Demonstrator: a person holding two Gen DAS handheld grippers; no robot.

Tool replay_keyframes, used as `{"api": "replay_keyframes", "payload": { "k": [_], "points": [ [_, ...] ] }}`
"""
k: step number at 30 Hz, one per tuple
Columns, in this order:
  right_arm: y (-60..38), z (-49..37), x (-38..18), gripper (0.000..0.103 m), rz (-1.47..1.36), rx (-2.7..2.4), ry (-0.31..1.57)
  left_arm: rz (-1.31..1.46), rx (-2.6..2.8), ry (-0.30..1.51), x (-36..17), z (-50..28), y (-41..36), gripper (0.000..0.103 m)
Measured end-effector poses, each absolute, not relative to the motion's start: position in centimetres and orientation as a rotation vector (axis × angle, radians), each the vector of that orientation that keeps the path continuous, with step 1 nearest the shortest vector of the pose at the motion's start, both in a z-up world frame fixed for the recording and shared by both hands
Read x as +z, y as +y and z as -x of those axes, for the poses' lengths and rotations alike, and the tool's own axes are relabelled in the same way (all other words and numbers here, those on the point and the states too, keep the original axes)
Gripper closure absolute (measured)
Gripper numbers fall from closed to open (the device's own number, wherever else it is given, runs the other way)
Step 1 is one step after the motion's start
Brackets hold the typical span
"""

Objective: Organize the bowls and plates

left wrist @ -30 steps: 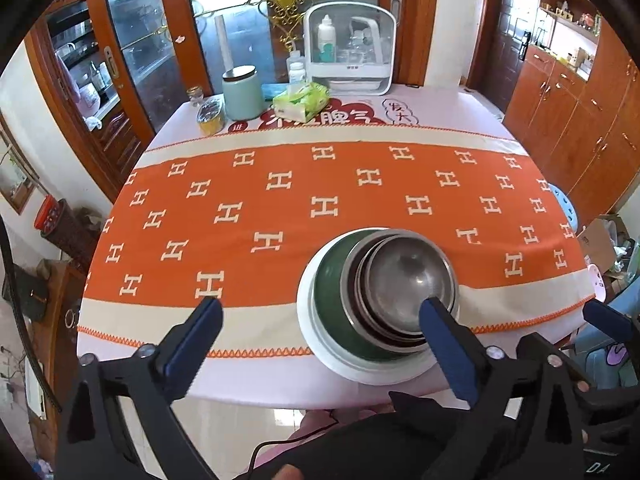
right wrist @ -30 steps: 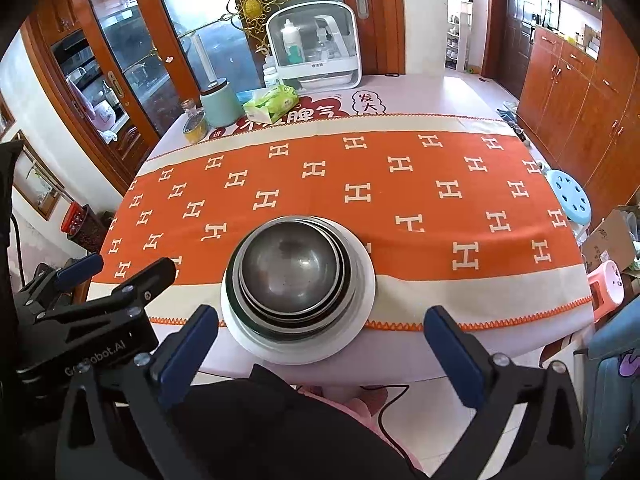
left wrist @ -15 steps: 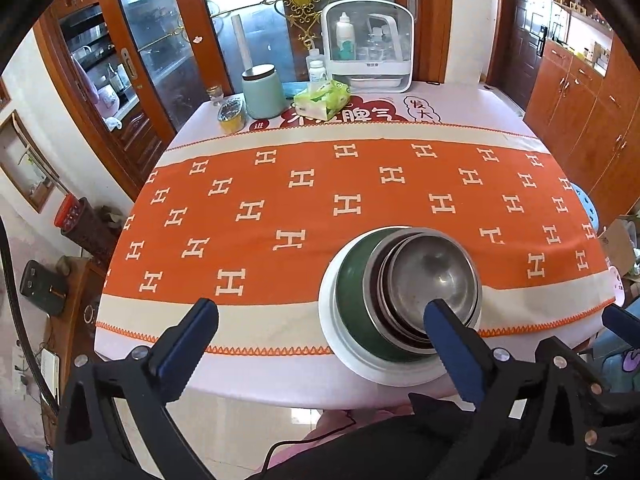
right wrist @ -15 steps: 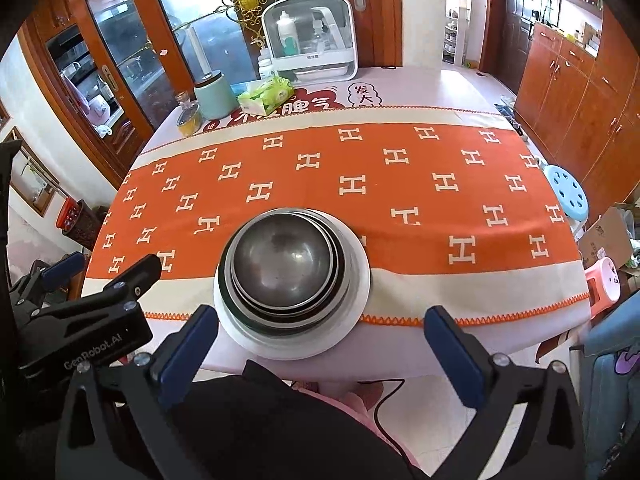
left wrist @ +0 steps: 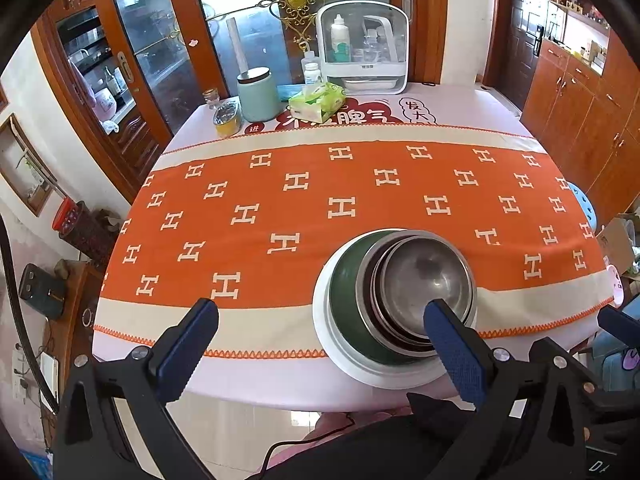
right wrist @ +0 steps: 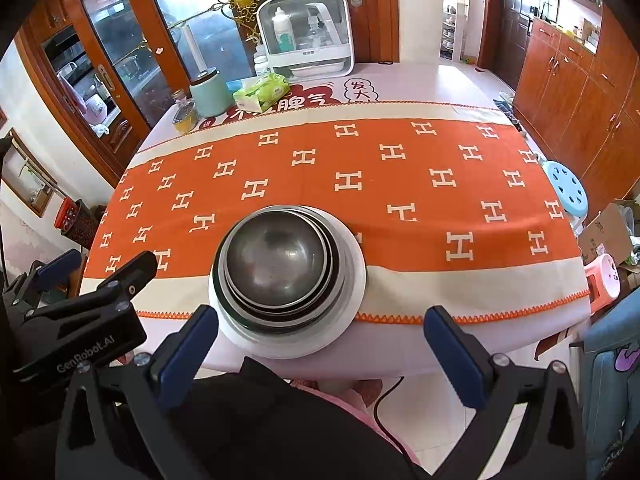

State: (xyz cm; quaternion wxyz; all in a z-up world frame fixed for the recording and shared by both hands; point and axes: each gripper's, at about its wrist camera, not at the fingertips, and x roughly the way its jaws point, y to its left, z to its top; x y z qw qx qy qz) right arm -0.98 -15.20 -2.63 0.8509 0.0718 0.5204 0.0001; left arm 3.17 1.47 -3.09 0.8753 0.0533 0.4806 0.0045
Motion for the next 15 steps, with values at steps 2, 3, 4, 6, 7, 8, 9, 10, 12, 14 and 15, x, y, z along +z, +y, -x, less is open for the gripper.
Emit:
{"api": "replay_keyframes", "payload": {
  "k": [2, 3, 4, 6, 7, 8, 9, 10, 12, 14, 15],
  "points": [
    [-15.30, 0.90, -2.72, 0.000, -0.149, 0.000, 1.100, -0.112, 0.009, 1.003, -3.10, -3.22, 1.33, 0.001],
    [-15.36, 0.89, -2.74, 0.000, -0.149, 0.000, 1.101, -0.112, 0.010, 1.003, -3.11, -3.19, 1.37, 0.001],
    [-15.40, 0.85, -2.76, 0.000, -0.148, 0.000, 1.101, -0.111, 0.010, 1.003, -3.12, -3.20, 1.34, 0.001],
    [-15.41, 0.85, -2.78, 0.000, -0.149, 0.000, 1.101, -0.111, 0.010, 1.003, -3.11, -3.22, 1.29, 0.001],
    [-15.40, 0.84, -2.78, 0.000, -0.149, 0.000, 1.101, -0.111, 0.010, 1.003, -3.11, -3.19, 1.36, 0.001],
    [-15.44, 0.82, -2.81, 0.000, -0.149, -0.001, 1.102, -0.111, 0.010, 1.003, -3.11, -3.20, 1.35, 0.001],
    [-15.47, 0.78, -2.86, 0.000, -0.149, 0.000, 1.104, -0.111, 0.010, 1.003, -3.12, -3.21, 1.35, 0.001],
    [-15.44, 0.74, -2.86, 0.000, -0.148, 0.000, 1.105, -0.111, 0.011, 1.003, -3.12, -3.23, 1.32, 0.001],
    [-15.59, 0.61, -2.96, 0.000, -0.149, 0.001, 1.108, -0.112, 0.010, 1.003, -3.12, -3.22, 1.35, 0.001],
    [-15.62, 0.58, -2.99, 0.000, -0.149, 0.001, 1.109, -0.112, 0.009, 1.002, -3.11, -3.22, 1.33, 0.001],
    [-15.59, 0.59, -2.96, 0.000, -0.149, 0.000, 1.109, -0.112, 0.008, 1.003, -3.12, -3.21, 1.32, 0.001]
  ]
}}
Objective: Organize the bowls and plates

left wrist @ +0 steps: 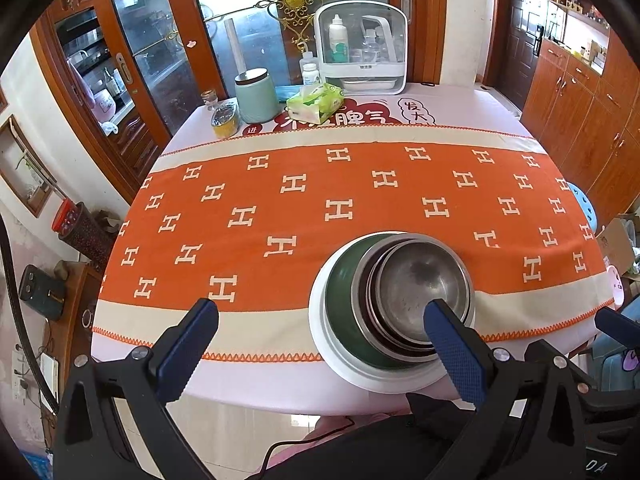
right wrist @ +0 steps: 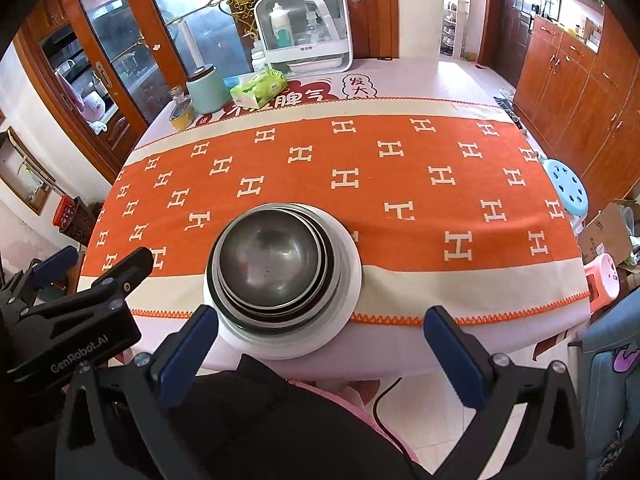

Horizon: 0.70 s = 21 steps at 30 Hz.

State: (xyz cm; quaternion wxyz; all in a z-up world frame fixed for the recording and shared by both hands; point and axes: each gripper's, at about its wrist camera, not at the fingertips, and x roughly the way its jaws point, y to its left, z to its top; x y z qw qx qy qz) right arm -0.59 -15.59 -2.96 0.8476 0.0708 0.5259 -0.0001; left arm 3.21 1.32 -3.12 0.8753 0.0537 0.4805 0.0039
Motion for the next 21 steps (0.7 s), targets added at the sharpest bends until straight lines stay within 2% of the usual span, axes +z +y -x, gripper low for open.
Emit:
{"api": "replay_keyframes", "payload": {
  "k": [21],
  "points": [
    [-16.07, -0.02, -3.54, 0.000, -0.155, 0.004, 1.119, -0.119, 0.009, 1.005, -3.08, -3.86, 0.63, 0.001]
  ]
}}
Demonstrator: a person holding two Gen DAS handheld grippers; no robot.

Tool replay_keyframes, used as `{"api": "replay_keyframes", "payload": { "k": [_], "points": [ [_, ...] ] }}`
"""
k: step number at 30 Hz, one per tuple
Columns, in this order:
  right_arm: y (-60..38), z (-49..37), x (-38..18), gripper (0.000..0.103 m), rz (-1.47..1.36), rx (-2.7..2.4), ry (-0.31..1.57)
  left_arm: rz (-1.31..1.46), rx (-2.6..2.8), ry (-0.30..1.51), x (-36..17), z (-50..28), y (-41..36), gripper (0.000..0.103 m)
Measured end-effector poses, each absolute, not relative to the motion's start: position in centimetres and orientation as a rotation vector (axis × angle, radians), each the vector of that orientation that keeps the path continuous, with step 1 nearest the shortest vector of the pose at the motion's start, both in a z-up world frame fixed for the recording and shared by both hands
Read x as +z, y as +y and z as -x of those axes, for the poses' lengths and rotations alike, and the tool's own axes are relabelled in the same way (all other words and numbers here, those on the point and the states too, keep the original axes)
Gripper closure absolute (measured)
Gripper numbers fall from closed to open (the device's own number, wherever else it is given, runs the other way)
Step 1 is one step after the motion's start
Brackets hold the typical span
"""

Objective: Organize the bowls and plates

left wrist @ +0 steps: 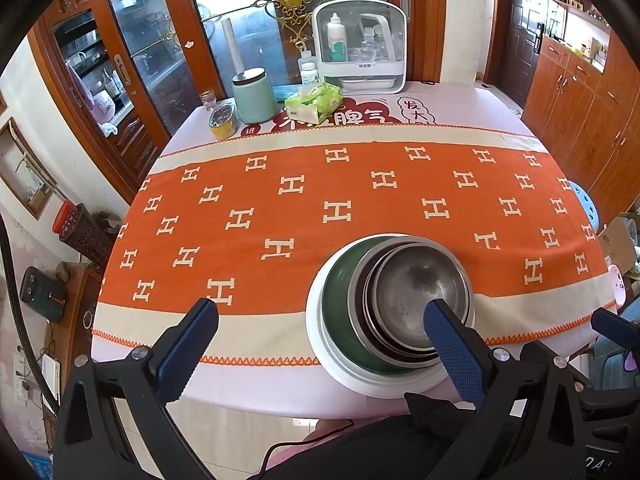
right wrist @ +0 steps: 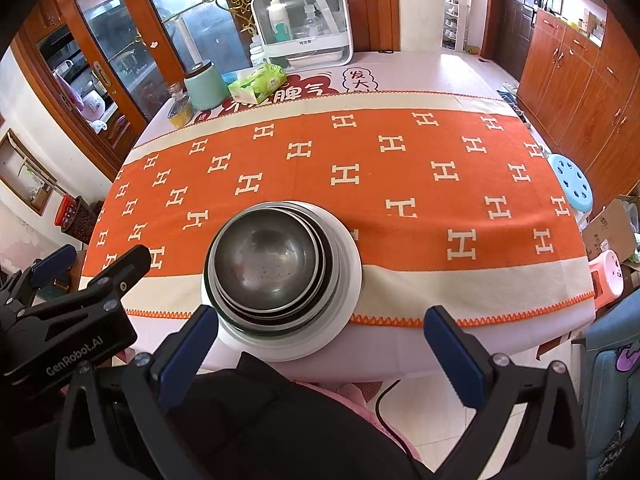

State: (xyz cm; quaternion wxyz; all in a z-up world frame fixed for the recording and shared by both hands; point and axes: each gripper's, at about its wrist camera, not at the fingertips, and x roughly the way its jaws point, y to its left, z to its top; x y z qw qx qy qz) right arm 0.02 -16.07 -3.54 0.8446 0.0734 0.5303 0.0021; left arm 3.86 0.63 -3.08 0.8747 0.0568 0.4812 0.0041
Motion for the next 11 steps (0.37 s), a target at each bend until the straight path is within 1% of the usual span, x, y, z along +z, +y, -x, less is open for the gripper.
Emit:
{"api": "replay_keyframes", "payload": {
  "k": [11],
  "points": [
    [-16.17, -0.12, -3.71, 0.000, -0.157, 0.005, 1.123, -0.119, 0.007, 1.006, -3.11, -3.90, 0.71, 0.001]
  ]
}}
